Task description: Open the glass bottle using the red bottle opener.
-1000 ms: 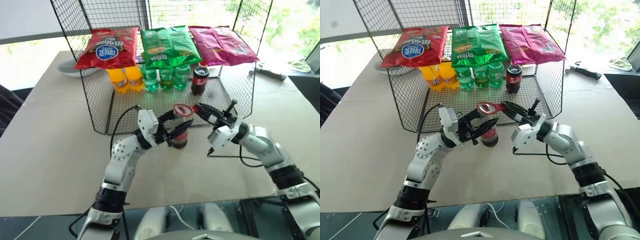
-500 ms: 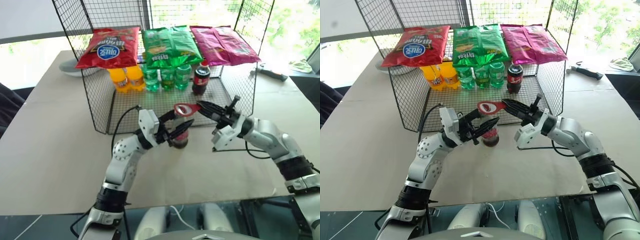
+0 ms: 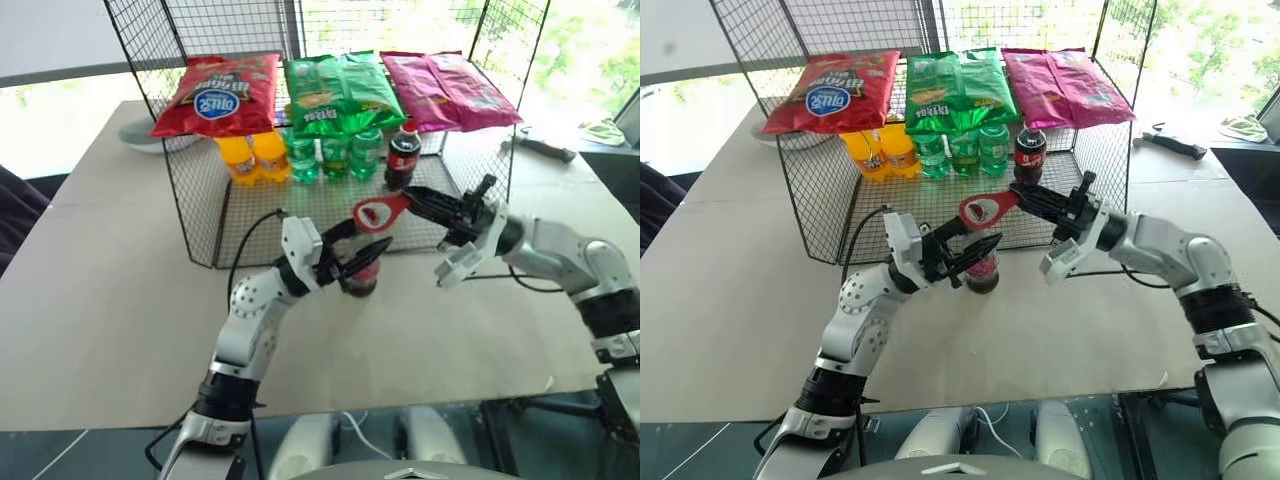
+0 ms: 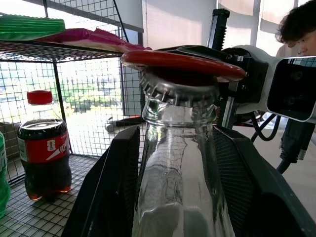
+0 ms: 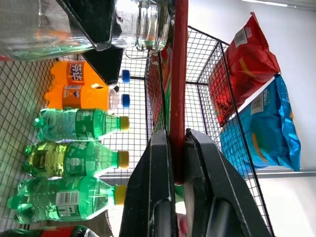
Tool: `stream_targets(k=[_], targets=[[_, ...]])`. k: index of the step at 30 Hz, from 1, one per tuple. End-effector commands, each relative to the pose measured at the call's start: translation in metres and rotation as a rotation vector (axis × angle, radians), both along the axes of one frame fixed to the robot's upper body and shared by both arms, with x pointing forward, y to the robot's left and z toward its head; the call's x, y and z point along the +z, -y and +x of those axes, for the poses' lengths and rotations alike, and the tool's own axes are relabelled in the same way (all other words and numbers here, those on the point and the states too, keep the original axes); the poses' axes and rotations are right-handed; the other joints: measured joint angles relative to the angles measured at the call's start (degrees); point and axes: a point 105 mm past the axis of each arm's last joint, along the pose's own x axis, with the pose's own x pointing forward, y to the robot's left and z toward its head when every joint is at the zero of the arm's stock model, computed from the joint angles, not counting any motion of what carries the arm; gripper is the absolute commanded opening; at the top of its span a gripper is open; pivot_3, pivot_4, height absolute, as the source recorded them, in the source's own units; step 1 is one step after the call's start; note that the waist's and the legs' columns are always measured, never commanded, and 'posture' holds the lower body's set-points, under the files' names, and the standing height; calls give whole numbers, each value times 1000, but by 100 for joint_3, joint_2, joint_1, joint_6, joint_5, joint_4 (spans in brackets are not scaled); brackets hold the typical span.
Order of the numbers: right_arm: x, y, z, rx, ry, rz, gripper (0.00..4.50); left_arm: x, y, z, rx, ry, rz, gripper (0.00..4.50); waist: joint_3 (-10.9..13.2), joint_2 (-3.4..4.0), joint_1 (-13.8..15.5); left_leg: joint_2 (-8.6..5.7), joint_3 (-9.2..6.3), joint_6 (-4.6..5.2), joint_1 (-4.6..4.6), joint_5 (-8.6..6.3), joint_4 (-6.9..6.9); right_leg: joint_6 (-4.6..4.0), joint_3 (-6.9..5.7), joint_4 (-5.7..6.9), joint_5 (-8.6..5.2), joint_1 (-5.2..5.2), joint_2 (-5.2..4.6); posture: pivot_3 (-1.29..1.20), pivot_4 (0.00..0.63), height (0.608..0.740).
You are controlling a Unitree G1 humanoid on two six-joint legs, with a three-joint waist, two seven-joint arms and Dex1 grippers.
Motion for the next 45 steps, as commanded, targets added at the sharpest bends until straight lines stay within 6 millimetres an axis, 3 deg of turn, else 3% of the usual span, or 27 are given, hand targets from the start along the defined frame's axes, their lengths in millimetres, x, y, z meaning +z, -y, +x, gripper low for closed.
stream_targets(k=[1, 16, 25, 32, 38, 45], targets=[[20, 5, 0, -14, 79, 26, 0, -13, -4, 4, 28, -53, 24, 1817, 0, 0, -1, 0, 0, 0, -1, 0, -1, 0, 0, -1, 0, -1, 0, 0, 150, 740], [39, -4, -18, 70, 142, 140, 0, -16, -8, 3, 35, -64, 29, 1817, 0, 1, -1, 1, 0, 0, -1, 0, -9, 0, 0, -12, 0, -1, -1, 0, 150, 740], [41, 12, -6, -4, 44, 313, 0, -15, -9, 3, 38, -64, 24, 1817, 0, 1, -3, 2, 0, 0, -1, 0, -10, 0, 1, -13, 0, 0, -1, 0, 150, 740], [28, 19, 3, -67, -85, 451, 0, -13, -11, 4, 38, -64, 20, 1817, 2, 2, -3, 2, 0, 0, -3, 0, -11, 0, 1, -15, 0, -1, -1, 0, 150, 740], [19, 18, 4, -88, -152, 502, 0, -13, -11, 4, 37, -63, 21, 4477, 13, 5, -10, 3, -1, 1, -10, 0, -18, 0, 1, -20, 0, -10, 1, 0, 150, 740], [17, 20, 4, -108, -169, 506, 0, -14, -12, 0, 29, -51, 36, 4477, 13, 5, -6, 3, -2, 1, -23, 0, -33, 0, 0, -48, 0, -18, 0, 0, 150, 740]])
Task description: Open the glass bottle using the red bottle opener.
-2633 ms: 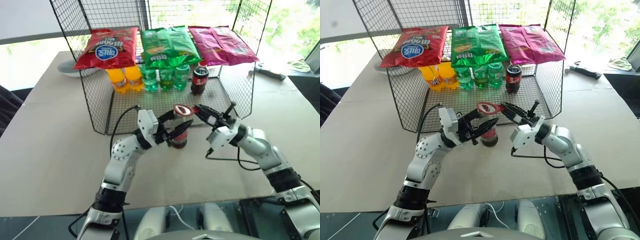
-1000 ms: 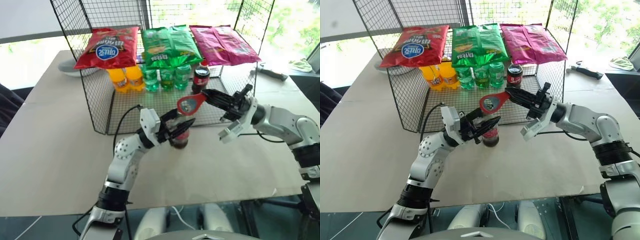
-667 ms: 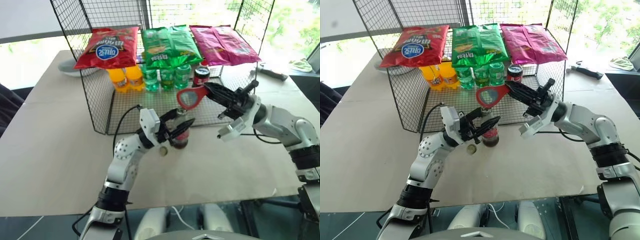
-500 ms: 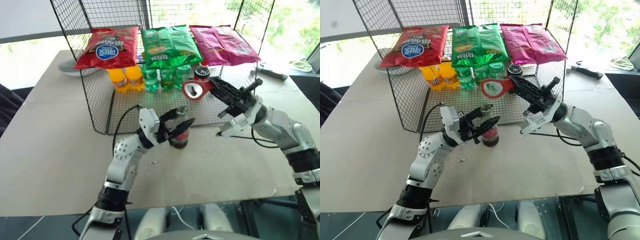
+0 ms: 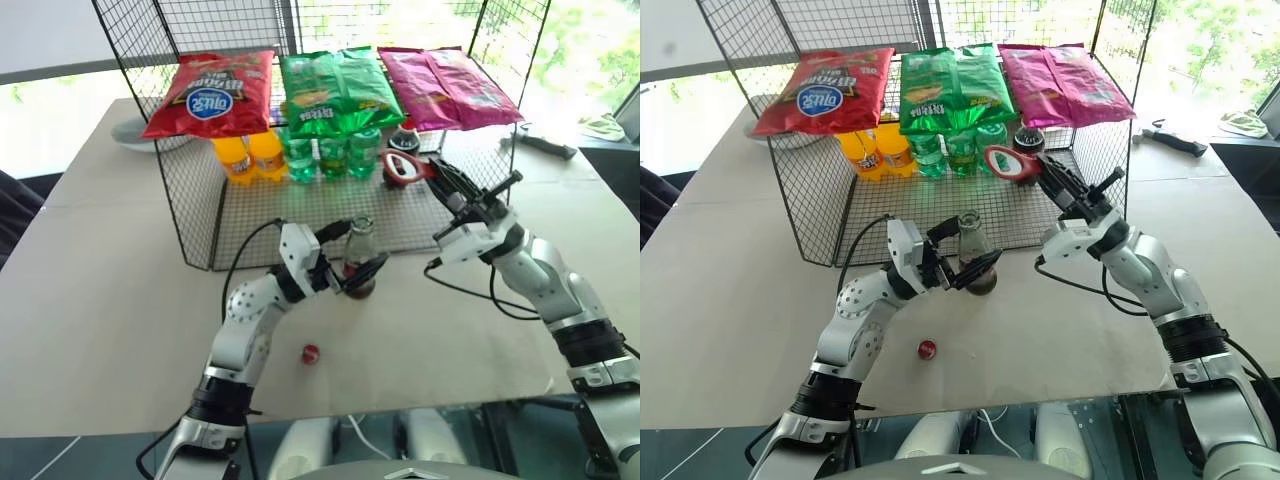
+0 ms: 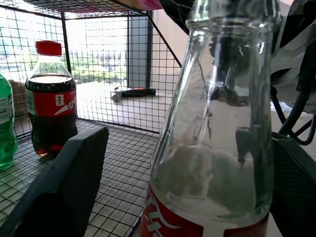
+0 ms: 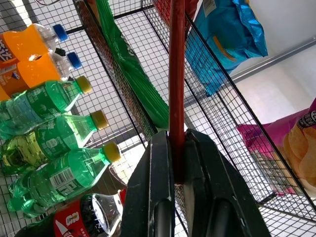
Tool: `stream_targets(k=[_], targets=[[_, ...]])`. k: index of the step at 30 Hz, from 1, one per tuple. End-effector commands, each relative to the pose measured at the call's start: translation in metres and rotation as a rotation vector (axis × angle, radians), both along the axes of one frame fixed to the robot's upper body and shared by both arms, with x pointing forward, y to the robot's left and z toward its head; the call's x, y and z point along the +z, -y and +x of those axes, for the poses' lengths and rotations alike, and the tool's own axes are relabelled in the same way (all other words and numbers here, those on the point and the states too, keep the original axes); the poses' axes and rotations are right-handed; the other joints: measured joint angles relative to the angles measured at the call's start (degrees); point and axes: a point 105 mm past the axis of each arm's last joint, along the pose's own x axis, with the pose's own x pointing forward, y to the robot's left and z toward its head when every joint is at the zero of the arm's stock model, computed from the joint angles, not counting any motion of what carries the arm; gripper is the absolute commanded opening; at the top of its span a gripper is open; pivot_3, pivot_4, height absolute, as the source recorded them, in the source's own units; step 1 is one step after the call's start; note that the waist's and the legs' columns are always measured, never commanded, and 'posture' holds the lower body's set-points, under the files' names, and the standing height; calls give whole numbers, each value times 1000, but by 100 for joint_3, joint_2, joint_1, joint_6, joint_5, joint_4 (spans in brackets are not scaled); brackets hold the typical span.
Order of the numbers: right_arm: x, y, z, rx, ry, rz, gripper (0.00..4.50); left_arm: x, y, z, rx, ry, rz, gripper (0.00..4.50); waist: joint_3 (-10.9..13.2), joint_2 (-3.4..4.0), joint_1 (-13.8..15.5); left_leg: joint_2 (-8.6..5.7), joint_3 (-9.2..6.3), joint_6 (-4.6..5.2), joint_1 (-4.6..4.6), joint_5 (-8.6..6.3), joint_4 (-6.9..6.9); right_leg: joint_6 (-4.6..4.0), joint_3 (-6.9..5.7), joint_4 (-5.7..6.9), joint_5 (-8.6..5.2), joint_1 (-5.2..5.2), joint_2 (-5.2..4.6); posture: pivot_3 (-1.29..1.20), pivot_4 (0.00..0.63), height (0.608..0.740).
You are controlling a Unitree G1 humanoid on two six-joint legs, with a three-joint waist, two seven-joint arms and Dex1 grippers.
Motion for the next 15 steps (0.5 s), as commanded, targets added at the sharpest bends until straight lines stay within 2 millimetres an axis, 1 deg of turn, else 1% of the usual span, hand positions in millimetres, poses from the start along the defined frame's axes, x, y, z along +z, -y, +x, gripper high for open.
stream_targets(k=[1, 3, 5, 6, 8, 9, 11, 15], targets=[[12, 6, -5, -1, 21, 51, 0, 8, -2, -6, -12, 49, 6, 4477, 0, 0, 1, 0, 0, 0, -1, 0, -2, 0, 0, -3, 0, 0, 0, 0, 150, 740], [7, 8, -4, 3, -27, 70, 0, 8, -3, -10, -25, 54, 24, 4477, 0, 0, 0, 1, 0, 0, -1, 0, -3, 0, 0, -6, 0, 0, 0, 0, 150, 740], [-2, 8, -3, 32, -124, 120, 0, 3, -1, -20, -76, 67, 92, 4477, 0, 0, -4, 3, 0, 0, -1, 0, -4, 0, 1, -8, 0, 0, 0, 0, 150, 740], [-8, 6, -5, 54, -178, 132, 0, 2, -2, -25, -92, 69, 109, 4477, 1, 2, -4, 3, 0, 0, -2, 0, -5, 0, 0, -8, 0, 0, -1, 0, 150, 740], [-20, 5, -9, 83, -272, 170, 0, 3, -6, -28, -90, 65, 115, 4477, 1, 2, -6, 6, 0, 1, -1, -1, -6, 0, 0, -10, 0, 1, -1, 0, 150, 740], [-25, 5, -10, 89, -312, 190, 0, 3, -9, -27, -75, 62, 114, 4477, 1, 2, -1, 7, -1, 2, -1, -1, -9, 0, 0, -12, 0, 1, -3, 0, 150, 740], [-29, 8, -12, 91, -354, 214, 0, 3, -13, -25, -52, 60, 115, 4477, 4, 6, 7, 8, -6, 2, -4, -1, -9, 0, -4, -15, 0, 1, -7, 0, 150, 740], [-40, 15, -14, 83, -458, 292, 0, 5, -23, -17, 13, 65, 108, 4477, 6, 10, 8, 5, -4, 3, -4, -2, -2, 1, -3, -14, 1, 3, -5, 0, 150, 740]])
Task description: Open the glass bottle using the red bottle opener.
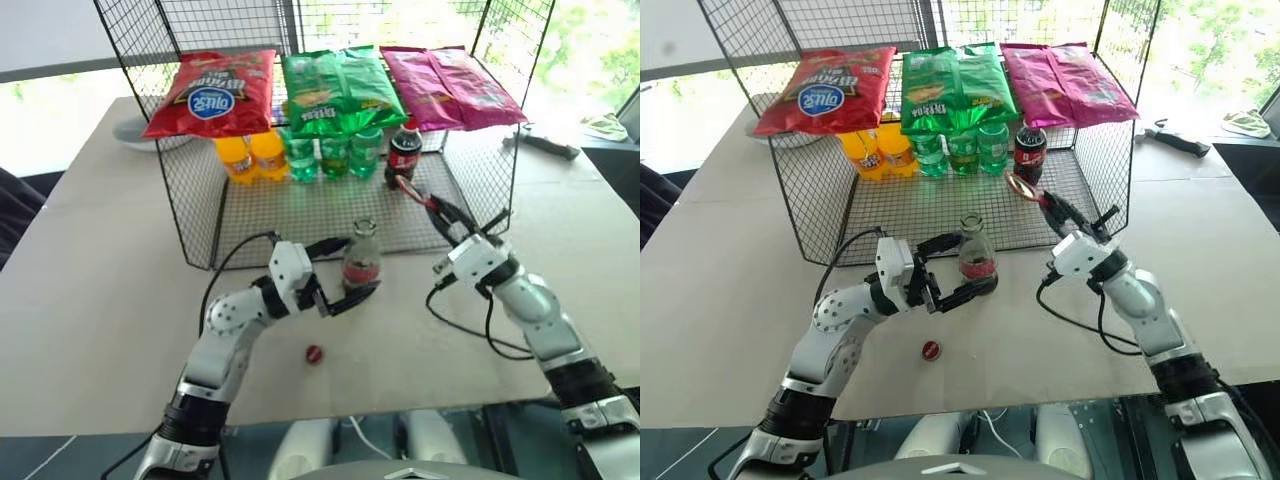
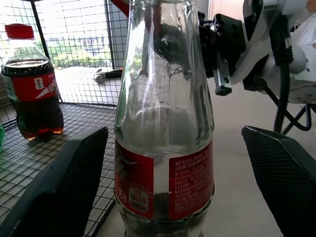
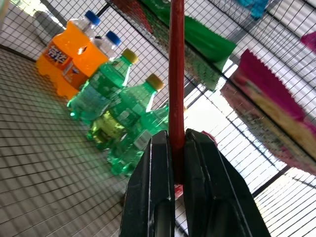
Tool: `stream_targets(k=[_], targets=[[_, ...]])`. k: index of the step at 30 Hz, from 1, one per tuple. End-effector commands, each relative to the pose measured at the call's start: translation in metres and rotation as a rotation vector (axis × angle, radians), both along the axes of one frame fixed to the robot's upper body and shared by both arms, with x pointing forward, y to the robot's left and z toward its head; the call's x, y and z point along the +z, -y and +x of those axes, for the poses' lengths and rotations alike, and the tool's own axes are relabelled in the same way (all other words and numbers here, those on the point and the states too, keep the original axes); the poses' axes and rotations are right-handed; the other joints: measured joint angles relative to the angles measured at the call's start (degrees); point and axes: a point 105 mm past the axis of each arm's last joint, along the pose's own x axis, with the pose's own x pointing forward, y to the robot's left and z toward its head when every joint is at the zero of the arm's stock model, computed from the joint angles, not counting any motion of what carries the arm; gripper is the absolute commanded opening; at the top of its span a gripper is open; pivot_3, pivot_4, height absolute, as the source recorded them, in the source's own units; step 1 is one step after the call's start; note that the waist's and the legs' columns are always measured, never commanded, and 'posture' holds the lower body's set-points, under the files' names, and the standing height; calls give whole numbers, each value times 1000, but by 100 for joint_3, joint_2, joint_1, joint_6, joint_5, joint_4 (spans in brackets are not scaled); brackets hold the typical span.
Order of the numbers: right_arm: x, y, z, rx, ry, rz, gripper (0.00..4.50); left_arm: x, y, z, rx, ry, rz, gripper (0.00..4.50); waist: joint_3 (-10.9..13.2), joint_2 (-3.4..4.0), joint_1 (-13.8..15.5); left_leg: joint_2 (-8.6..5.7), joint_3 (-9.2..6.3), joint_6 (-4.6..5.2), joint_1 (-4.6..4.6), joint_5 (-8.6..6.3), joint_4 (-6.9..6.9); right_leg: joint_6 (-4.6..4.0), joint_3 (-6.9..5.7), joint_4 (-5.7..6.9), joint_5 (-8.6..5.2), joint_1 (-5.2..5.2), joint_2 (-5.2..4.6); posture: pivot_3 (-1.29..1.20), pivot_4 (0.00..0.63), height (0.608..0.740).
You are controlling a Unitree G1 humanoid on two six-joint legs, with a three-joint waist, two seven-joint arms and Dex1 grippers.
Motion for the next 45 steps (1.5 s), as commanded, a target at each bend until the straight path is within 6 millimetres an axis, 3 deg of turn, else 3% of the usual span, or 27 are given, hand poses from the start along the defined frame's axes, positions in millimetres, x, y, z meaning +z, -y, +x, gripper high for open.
stream_targets(k=[1, 15, 19, 25, 27, 31, 34, 37, 41, 45], targets=[[13, 7, -5, -3, -20, 105, 0, 12, -7, 3, 32, 43, -22, 4477, 0, 0, 1, 0, 0, 0, 1, 0, 0, 0, 0, 1, 0, 0, 0, 0, 150, 740], [-29, 34, -20, -7, -478, 333, 0, 3, -30, -21, 40, -14, 35, 4477, 3, 5, 7, 4, -9, 7, -3, -6, -6, -1, -6, -3, -1, -2, -21, 0, 150, 740], [-45, 36, -31, -4, -577, 323, 1490, -2, -44, -28, 101, -40, 38, 4500, 3, 7, 7, 3, -9, 14, -3, -10, -11, -1, -3, -6, -1, -2, -26, 0, 150, 740], [-55, 52, -39, -49, -611, 342, 4348, 2, -61, -33, 233, 10, 40, 4500, 4, 7, 15, 1, -10, 24, 0, -16, -10, 0, -9, -7, 0, 0, -32, 0, 150, 740], [-60, 56, -43, -46, -637, 341, 4348, 6, -70, -33, 302, 39, 27, 4500, 4, 7, 17, 1, -12, 23, 1, -16, -11, 0, -9, -7, -1, 1, -32, 0, 150, 740], [-65, 59, -51, -15, -666, 297, 4348, 21, -112, -18, 515, 94, -2, 4500, 4, 7, 29, 1, -15, 23, 0, -16, -10, 0, -12, -7, -1, 1, -32, 0, 150, 740], [-62, 63, -52, -14, -665, 301, 4348, 24, -134, -21, 552, 79, 13, 4500, 4, 7, 8, 2, -18, 23, 4, -16, -10, 0, -17, -4, -1, 3, -29, 0, 150, 740], [-60, 68, -54, -5, -653, 273, 4348, 9, -138, -40, 484, -20, 49, 4500, 4, 8, -12, 0, -9, 22, 6, -16, -11, 1, -12, -6, -1, 6, -31, 0, 150, 740], [-66, 80, -61, 18, -726, 228, 4348, -32, -134, -81, 360, -264, 102, 4500, 8, 10, -5, 0, 4, 25, 0, -18, -13, 0, -2, -19, -2, 6, -36, 0, 150, 740], [-79, 91, -74, 50, -824, 190, 4348, -53, -140, -95, 383, -358, 166, 4500, 14, 3, 99, 0, -12, 49, -9, -33, -10, -1, -6, -32, -2, 8, -44, 0, 150, 740]])
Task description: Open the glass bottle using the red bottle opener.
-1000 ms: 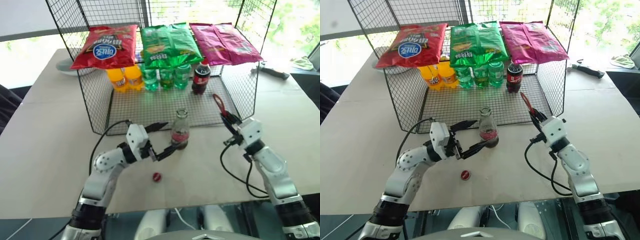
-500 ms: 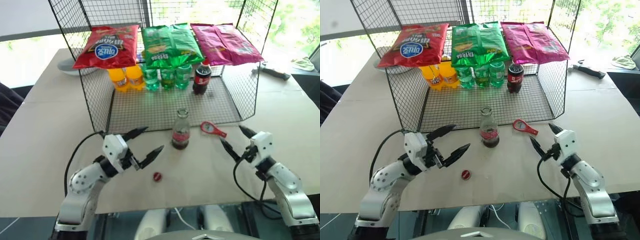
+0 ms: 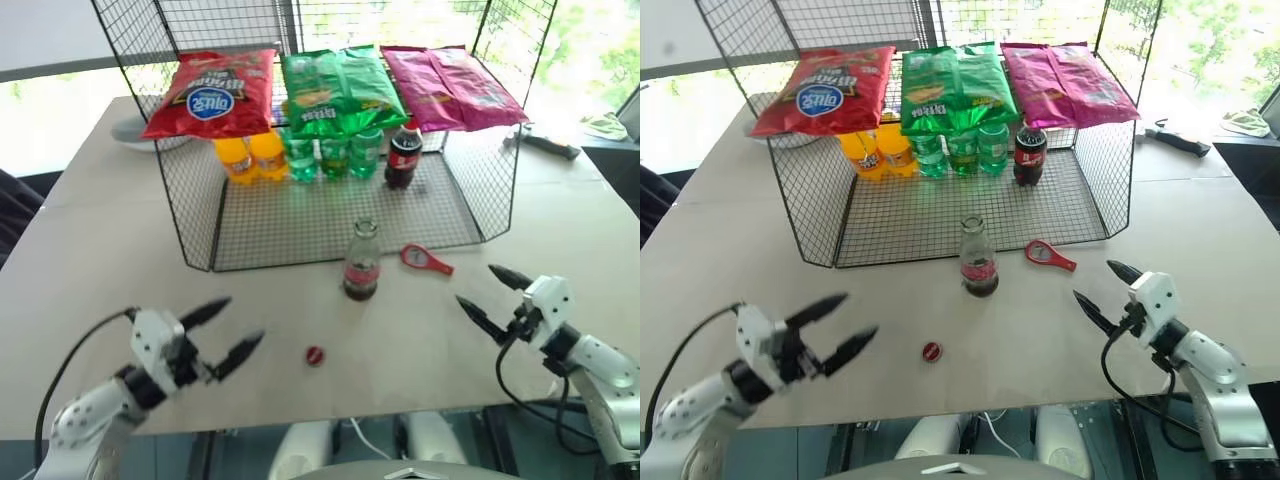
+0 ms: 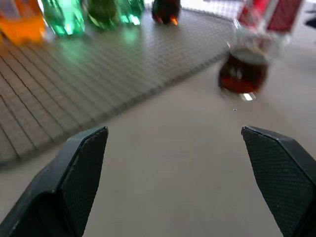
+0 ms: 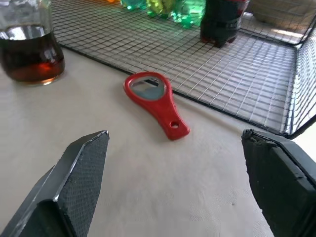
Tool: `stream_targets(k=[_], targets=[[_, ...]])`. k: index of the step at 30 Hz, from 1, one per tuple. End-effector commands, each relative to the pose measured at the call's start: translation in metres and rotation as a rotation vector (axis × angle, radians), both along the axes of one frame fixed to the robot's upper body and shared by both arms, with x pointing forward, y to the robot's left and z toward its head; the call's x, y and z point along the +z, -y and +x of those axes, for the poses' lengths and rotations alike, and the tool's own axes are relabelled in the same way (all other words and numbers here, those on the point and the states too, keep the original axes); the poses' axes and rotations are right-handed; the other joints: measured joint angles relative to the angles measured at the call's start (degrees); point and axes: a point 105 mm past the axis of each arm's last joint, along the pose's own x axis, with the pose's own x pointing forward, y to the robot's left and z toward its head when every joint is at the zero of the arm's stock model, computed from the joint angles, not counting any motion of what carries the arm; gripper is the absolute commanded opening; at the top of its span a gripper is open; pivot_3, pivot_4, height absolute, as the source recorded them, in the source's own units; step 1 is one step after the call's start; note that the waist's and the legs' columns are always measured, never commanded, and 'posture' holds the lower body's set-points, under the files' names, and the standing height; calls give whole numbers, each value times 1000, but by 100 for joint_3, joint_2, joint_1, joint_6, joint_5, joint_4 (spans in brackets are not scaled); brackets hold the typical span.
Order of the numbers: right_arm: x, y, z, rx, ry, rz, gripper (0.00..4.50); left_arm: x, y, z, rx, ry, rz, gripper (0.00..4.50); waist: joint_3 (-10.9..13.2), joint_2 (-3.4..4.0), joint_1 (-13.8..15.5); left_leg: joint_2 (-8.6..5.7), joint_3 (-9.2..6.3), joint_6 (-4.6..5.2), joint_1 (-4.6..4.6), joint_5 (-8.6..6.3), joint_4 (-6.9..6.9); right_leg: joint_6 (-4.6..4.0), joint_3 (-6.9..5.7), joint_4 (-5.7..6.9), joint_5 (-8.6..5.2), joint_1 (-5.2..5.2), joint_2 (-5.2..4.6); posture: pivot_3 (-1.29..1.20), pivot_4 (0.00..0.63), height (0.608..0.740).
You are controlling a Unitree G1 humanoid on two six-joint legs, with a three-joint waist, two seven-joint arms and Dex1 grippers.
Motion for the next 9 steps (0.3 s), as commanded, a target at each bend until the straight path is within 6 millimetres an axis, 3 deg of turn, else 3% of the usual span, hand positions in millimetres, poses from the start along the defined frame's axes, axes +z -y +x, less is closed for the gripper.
stream_targets(k=[1, 9], targets=[[-4, 11, -10, 35, -49, -5, 4348, 2, -5, 2, 13, 22, 80, 4500, 1, 1, 80, 0, -6, -1, 0, 0, 4, 0, -4, 1, 0, 4, 0, 0, 150, 740], [-9, 18, -14, 39, -74, -10, 4348, -1, -10, 14, 80, 71, 153, 4500, 2, 3, 82, 2, -6, -8, 5, 5, 12, 0, -4, 6, -1, 11, 2, 0, 150, 740]])
